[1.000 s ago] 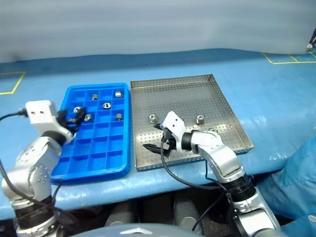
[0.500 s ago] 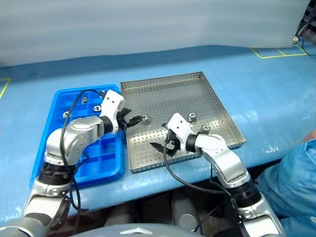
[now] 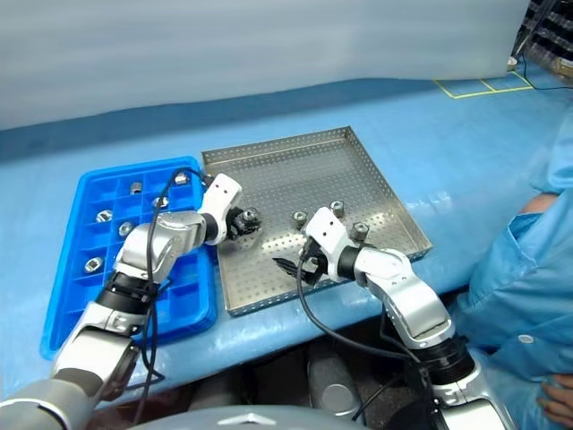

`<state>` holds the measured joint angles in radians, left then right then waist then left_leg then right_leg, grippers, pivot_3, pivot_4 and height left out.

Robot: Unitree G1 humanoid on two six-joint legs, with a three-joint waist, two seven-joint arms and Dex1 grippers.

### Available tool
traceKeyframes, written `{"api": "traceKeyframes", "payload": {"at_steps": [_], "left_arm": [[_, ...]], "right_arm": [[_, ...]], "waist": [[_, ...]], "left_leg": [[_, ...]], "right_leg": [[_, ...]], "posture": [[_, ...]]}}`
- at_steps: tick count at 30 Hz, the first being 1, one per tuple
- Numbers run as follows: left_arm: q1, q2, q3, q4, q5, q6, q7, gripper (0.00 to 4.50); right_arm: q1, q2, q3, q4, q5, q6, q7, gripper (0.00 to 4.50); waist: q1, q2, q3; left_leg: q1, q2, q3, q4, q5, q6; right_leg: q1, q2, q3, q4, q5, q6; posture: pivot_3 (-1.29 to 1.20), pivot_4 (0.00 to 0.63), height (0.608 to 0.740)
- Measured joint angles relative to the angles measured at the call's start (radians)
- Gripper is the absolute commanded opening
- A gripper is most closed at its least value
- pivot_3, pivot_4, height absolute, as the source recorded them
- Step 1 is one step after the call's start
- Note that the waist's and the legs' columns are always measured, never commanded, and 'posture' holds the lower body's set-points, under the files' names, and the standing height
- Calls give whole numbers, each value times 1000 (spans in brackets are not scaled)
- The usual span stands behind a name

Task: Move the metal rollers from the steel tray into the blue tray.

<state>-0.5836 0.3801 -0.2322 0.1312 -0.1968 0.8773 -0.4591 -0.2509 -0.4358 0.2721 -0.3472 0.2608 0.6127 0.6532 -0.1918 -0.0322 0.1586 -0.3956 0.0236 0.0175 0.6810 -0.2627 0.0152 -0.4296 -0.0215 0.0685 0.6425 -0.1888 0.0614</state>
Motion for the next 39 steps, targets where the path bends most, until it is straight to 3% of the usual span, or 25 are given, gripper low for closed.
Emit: {"api": "traceKeyframes", "payload": {"at_steps": [5,8,13,17,25,28,33,36,39], "left_arm": [[-4,-8,3,21,24,-13,2,3317],[0,-23,26,26,28,-14,13,2422],[14,-25,27,21,28,-16,0,2422],[23,-24,30,11,25,-22,-7,1700],[82,-6,102,-134,-23,0,-33,1702],[102,9,156,-198,-39,24,-21,1702],[175,4,345,-419,-186,137,-22,1702],[264,20,463,-557,-284,205,-26,1702],[468,85,563,-715,-340,251,-33,1702]], "right_arm": [[0,2,-2,0,-2,-1,-3,4500],[0,6,-3,0,-2,-1,-6,4500],[0,13,-3,1,-2,-1,-6,4500],[-3,19,-1,13,-5,-2,-4,4500],[-24,34,14,74,-6,-5,27,4500],[-42,40,24,99,-10,-13,37,4500],[-55,60,21,101,30,-17,82,4500],[-67,71,21,105,69,-25,136,4500],[-86,82,25,122,66,-89,170,4500]], "waist": [[-8,0,0],[-10,0,0],[-16,0,0],[-16,0,0],[-10,1,1],[-8,1,1],[-1,1,1],[8,1,2],[17,1,2]], "left_leg": [[1,0,-1,0,0,0],[1,0,-1,0,0,0],[1,0,-1,-1,0,0],[1,1,-1,-1,0,0],[0,0,-2,-1,0,0],[0,0,-1,-1,0,0],[-2,3,-3,-2,0,0],[-1,2,-3,-3,0,0],[0,3,-2,-4,-1,-1]], "right_leg": [[0,0,0,0,0,1],[1,0,1,0,1,1],[0,0,1,0,3,6],[0,1,1,0,3,6],[-1,0,1,0,3,6],[-1,0,1,0,3,6],[-2,0,0,0,3,6],[-2,0,0,0,3,6],[-2,0,-1,0,2,4]], "posture": [[-235,150,740],[-230,150,740],[-223,150,740],[-218,150,740],[-192,150,740],[-185,150,740],[-122,150,740],[-80,150,740],[-19,150,740]]}}
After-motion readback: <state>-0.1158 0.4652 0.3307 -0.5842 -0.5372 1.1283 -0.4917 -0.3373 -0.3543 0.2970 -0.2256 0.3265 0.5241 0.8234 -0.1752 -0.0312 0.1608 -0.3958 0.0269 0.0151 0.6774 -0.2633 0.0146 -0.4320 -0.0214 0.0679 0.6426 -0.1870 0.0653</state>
